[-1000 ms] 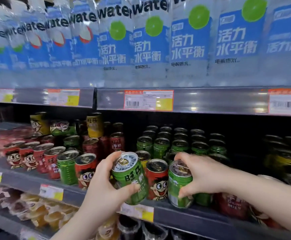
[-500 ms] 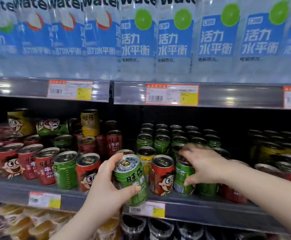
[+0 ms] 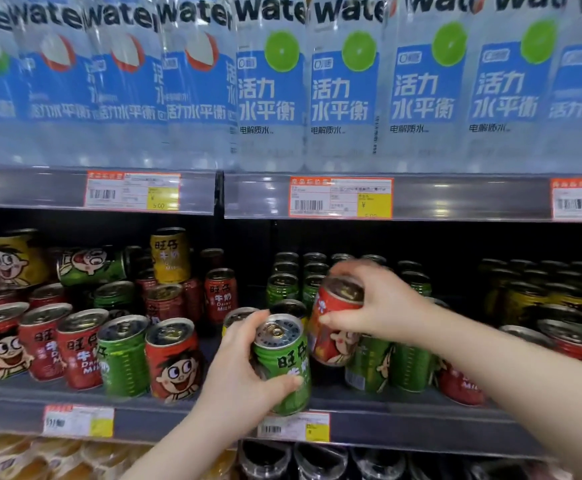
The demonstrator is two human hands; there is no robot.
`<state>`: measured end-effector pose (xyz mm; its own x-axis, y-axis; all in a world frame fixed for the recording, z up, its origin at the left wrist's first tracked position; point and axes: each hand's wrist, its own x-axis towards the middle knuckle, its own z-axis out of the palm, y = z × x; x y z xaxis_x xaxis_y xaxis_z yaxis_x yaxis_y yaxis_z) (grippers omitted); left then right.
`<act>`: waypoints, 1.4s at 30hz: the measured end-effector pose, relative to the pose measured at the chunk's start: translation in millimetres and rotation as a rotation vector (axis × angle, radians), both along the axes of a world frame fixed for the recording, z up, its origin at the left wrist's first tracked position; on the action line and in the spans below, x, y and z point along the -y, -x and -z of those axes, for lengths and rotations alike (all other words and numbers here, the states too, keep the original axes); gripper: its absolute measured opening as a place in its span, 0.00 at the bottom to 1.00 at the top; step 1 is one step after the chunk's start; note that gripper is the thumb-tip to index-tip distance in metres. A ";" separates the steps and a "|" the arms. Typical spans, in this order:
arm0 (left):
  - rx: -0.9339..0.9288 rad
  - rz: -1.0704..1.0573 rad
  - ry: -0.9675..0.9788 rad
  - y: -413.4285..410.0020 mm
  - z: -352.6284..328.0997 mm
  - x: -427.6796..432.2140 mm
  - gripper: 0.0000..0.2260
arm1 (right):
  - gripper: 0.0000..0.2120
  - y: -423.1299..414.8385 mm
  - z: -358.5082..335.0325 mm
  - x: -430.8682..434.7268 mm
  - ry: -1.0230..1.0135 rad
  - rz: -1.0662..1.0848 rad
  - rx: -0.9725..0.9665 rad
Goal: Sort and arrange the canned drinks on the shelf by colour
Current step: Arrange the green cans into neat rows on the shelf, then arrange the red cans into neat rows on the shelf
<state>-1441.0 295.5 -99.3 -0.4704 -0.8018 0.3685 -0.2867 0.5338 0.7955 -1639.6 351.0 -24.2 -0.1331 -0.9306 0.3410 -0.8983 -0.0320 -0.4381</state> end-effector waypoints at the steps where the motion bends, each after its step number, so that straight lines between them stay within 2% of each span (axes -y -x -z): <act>1: 0.004 0.000 0.008 6.1 0.7 0.1 0.37 | 0.36 3.1 -6.9 -3.8 0.017 0.004 0.029; 4: 0.013 -0.040 0.032 21.9 4.7 4.5 0.37 | 0.35 11.8 -21.1 -11.7 0.023 0.004 0.051; 12: 0.306 -0.131 0.275 56.9 10.1 6.6 0.41 | 0.36 26.2 -30.3 -21.1 0.040 0.028 -0.130; 15: 0.317 -0.103 0.258 68.1 18.1 7.0 0.41 | 0.36 31.6 -29.7 -19.5 0.034 0.021 -0.177; 19: 0.279 -0.161 0.244 72.9 23.3 10.9 0.37 | 0.35 34.2 -29.5 -13.5 0.038 0.017 -0.115; 24: 0.392 -0.217 0.316 78.0 19.3 9.1 0.38 | 0.32 22.8 -32.4 -3.3 0.069 -0.044 -0.134; 26: 0.344 -0.214 0.342 68.1 16.8 7.3 0.34 | 0.33 17.4 -32.7 0.9 0.075 -0.051 -0.138; 30: 0.124 -0.292 0.558 17.5 4.1 17.6 0.16 | 0.36 -1.5 -32.8 14.7 0.064 -0.078 -0.076; 32: 0.103 -0.389 0.631 -13.8 -2.8 32.0 0.14 | 0.35 -19.2 -34.2 25.4 0.090 -0.125 -0.032; 35: 0.252 -0.504 0.597 -60.3 -11.0 54.4 0.19 | 0.35 -52.4 -33.7 51.2 0.130 -0.174 0.002; 37: 0.372 -0.535 0.542 -86.3 -11.9 64.7 0.25 | 0.37 -74.2 -30.7 72.8 0.132 -0.188 0.023; 42: 0.602 -0.447 0.394 -125.8 -5.2 79.7 0.44 | 0.38 -114.7 -19.2 127.7 0.095 -0.143 -0.008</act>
